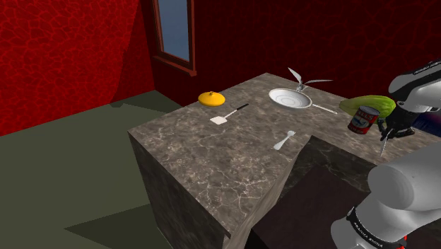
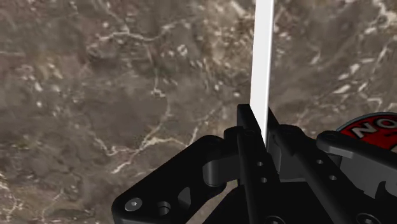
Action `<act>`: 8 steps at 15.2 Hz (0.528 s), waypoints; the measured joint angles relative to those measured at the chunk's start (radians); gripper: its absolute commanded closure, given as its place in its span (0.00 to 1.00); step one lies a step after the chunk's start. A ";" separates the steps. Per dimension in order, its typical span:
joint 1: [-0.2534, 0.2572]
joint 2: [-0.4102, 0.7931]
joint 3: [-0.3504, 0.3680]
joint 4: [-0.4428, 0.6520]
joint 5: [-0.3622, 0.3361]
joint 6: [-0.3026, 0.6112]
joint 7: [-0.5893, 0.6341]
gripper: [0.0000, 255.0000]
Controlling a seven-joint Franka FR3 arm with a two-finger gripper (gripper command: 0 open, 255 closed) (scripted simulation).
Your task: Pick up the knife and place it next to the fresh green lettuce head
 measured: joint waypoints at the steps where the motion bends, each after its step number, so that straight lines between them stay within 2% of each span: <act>1: 0.001 0.002 -0.001 -0.001 0.001 0.003 -0.001 1.00; 5: 0.001 0.004 -0.002 -0.003 0.002 0.006 -0.002 1.00; 6: 0.001 0.004 -0.002 -0.003 0.002 0.006 -0.002 0.00; 8: 0.001 0.004 -0.002 -0.003 0.002 0.006 -0.002 0.00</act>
